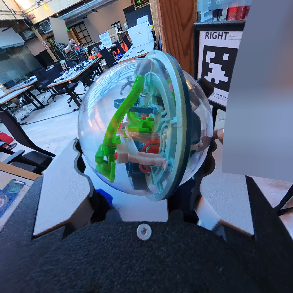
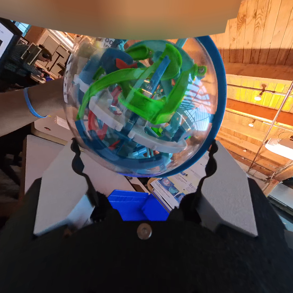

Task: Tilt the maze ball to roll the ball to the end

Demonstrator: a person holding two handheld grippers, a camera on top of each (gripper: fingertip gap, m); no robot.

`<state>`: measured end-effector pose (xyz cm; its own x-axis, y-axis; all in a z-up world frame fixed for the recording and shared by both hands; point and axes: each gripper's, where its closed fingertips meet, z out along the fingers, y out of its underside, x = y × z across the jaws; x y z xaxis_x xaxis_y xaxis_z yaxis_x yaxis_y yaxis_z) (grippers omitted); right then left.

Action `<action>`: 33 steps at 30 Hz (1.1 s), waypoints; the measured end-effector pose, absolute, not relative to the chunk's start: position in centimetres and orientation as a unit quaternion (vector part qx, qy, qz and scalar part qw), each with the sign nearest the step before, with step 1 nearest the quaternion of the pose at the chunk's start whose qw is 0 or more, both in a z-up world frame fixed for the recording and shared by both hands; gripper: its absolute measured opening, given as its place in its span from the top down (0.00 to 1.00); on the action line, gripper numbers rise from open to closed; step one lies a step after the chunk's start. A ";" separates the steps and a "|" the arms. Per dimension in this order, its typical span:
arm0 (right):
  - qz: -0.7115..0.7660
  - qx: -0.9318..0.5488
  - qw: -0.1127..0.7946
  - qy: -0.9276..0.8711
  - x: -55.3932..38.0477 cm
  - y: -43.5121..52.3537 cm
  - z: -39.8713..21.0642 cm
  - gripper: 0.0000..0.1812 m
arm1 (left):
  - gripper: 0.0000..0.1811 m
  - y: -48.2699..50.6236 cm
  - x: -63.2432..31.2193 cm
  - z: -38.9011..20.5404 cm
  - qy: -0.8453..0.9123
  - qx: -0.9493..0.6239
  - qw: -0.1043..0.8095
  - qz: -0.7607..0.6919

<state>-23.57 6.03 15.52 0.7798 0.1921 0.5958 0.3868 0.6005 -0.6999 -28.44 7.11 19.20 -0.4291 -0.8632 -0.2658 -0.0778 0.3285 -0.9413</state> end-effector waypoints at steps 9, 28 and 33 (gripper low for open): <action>0.006 -0.519 0.802 -0.296 -23.1 7.0 15.2 0.15 | 0.19 8.6 -27.6 19.2 0.656 -0.398 0.367 -0.526; 0.123 -0.597 0.761 -0.221 -21.3 8.4 14.5 0.15 | 0.17 12.1 -25.2 16.6 0.529 -0.490 0.204 -0.662; 0.155 -0.629 0.737 -0.196 -20.7 9.5 13.4 0.15 | 0.17 13.6 -24.5 15.2 0.491 -0.519 0.167 -0.680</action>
